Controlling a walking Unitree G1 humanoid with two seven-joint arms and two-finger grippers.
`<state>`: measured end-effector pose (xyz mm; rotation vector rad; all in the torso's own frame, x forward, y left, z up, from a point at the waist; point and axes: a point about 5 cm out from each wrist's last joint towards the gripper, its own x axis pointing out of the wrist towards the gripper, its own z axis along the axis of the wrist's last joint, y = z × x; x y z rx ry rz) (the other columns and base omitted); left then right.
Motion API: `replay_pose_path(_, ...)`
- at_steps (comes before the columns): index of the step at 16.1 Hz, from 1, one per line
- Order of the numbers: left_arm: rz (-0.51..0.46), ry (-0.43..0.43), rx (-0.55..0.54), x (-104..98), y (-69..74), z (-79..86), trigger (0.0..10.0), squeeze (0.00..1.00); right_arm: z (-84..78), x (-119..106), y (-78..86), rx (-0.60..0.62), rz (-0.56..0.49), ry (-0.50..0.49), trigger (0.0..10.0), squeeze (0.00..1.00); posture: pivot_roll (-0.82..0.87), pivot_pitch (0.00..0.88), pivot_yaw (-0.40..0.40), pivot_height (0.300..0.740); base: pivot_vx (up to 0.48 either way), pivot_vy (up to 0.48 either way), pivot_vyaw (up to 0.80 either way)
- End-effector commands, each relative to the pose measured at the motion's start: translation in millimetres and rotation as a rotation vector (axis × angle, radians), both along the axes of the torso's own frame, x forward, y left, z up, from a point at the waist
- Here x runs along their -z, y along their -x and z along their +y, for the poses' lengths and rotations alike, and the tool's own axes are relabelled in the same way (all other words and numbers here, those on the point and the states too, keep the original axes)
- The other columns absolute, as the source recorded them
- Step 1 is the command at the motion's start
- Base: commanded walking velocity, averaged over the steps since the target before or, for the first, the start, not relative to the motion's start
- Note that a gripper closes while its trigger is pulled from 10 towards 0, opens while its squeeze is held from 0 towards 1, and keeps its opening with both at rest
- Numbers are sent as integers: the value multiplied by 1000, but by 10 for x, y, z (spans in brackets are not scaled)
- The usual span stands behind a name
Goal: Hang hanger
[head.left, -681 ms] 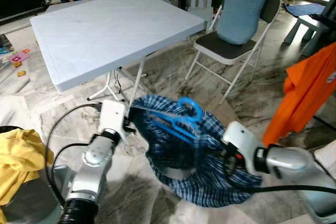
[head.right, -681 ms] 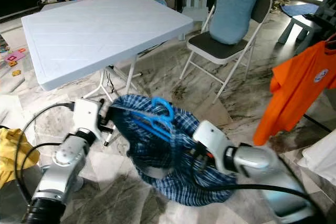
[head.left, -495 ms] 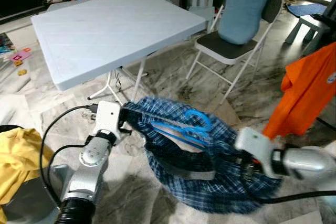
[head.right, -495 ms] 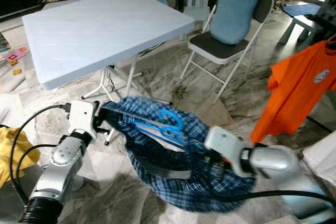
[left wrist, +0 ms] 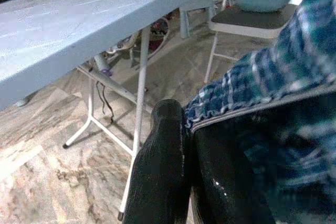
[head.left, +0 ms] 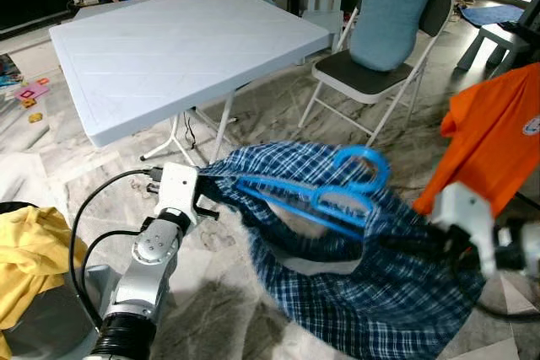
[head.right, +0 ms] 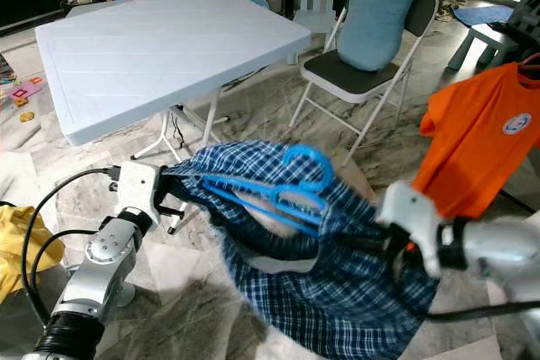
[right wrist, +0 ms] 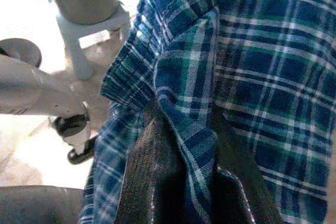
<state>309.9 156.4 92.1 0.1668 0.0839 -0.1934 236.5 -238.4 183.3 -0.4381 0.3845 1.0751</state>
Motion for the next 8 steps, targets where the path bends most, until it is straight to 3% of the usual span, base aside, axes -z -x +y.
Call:
replay_pose_path(1, 66, -28, -42, 109, 33, 135, 0, 0, -26, -201, -8, -29, -49, -49, 10000, 0, -202, 44, 76, 740, 0, 0, 0)
replay_pose_path(2, 76, -26, -33, 129, 37, 132, 0, 0, 5, -259, 22, -60, -33, -96, 10000, 0, -202, 42, 75, 740, 0, 0, 0)
replay_pose_path(6, 66, -27, -61, 98, -4, 157, 0, 0, -5, -47, 77, -94, 1, 49, 10000, 0, -203, 39, 76, 740, 0, 0, 0)
replay_pose_path(8, 35, -26, -67, 58, -4, 128, 0, 0, -9, 175, 47, -60, -11, 172, 10000, 0, -207, 41, 77, 740, 0, 0, 0)
